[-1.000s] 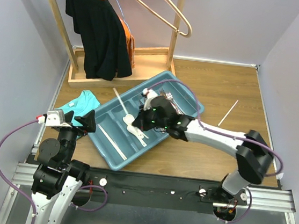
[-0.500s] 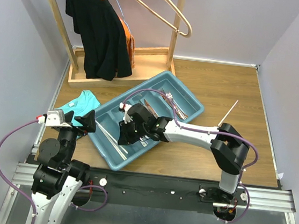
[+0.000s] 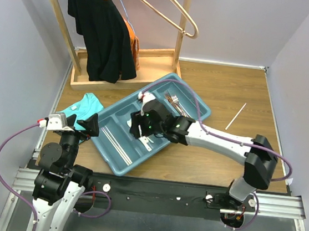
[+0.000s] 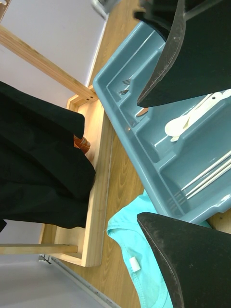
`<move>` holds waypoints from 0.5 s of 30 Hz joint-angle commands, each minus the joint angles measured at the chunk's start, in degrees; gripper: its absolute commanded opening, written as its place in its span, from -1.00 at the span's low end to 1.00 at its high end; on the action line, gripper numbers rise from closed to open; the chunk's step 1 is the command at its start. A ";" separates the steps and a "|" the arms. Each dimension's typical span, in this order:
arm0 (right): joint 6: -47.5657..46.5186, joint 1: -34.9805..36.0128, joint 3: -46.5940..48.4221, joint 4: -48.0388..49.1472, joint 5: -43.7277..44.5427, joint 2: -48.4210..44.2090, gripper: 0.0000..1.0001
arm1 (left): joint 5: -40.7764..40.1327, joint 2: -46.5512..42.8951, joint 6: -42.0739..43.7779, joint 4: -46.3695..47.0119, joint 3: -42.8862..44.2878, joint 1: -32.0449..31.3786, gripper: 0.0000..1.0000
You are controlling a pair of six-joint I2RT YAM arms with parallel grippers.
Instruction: Sort the eating utensils into containers
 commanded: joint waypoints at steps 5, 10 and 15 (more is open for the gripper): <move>3.68 -14.49 -5.69 -8.00 23.52 -10.40 0.39 | 0.49 -7.26 0.49 0.74 -0.02 0.45 0.98; 4.13 -27.50 -12.81 -7.91 27.21 -17.70 0.40 | 0.58 -7.17 0.41 0.74 0.06 0.45 0.98; 2.98 -39.26 -18.00 -6.86 29.33 -21.13 0.39 | 0.58 -7.26 0.41 0.83 0.06 0.45 0.98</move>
